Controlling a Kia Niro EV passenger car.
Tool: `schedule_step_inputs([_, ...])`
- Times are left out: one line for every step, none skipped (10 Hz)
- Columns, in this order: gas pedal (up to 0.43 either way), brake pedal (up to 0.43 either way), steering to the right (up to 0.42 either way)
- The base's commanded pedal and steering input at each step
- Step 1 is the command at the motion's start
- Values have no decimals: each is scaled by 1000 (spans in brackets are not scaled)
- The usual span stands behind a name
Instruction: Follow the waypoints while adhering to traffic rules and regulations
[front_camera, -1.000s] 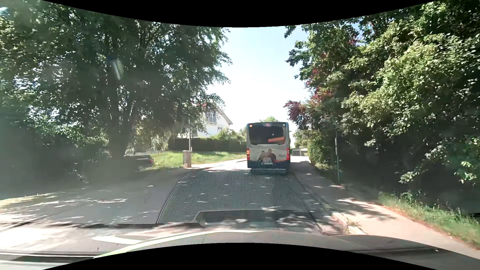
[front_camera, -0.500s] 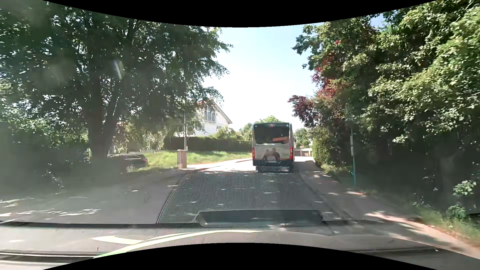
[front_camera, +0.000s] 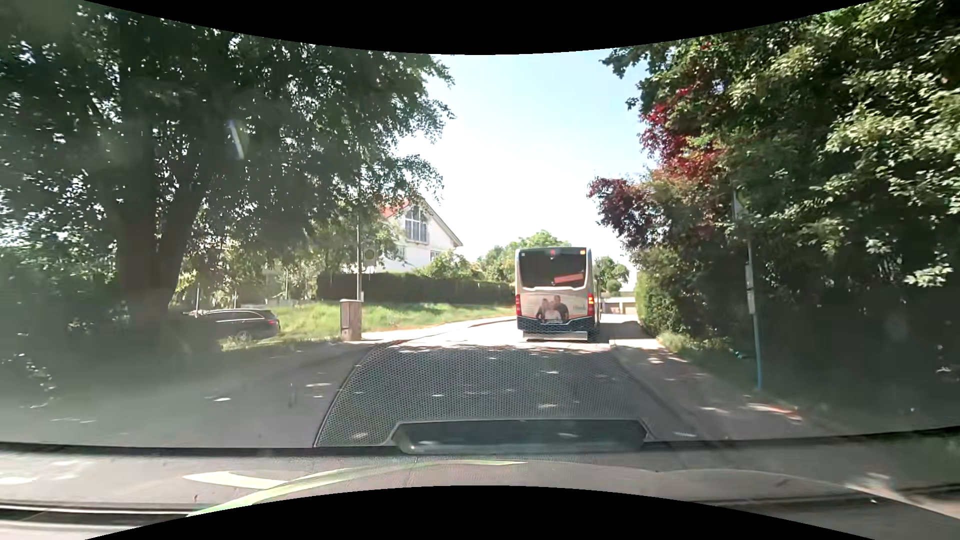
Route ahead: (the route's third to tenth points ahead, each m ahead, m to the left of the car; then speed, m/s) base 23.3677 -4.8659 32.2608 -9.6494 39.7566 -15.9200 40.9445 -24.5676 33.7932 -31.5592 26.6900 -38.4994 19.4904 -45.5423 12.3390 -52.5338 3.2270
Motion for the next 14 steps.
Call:
schedule_step_inputs([118, 0, 6])
schedule_step_inputs([118, 0, 8])
schedule_step_inputs([130, 0, 14])
schedule_step_inputs([130, 0, 22])
schedule_step_inputs([130, 0, 32])
schedule_step_inputs([130, 0, 38])
schedule_step_inputs([130, 0, 43])
schedule_step_inputs([130, 0, 48])
schedule_step_inputs([130, 0, 51])
schedule_step_inputs([130, 0, 59])
schedule_step_inputs([130, 0, 67])
schedule_step_inputs([138, 0, 77])
schedule_step_inputs([138, 0, 85])
schedule_step_inputs([138, 0, 87])
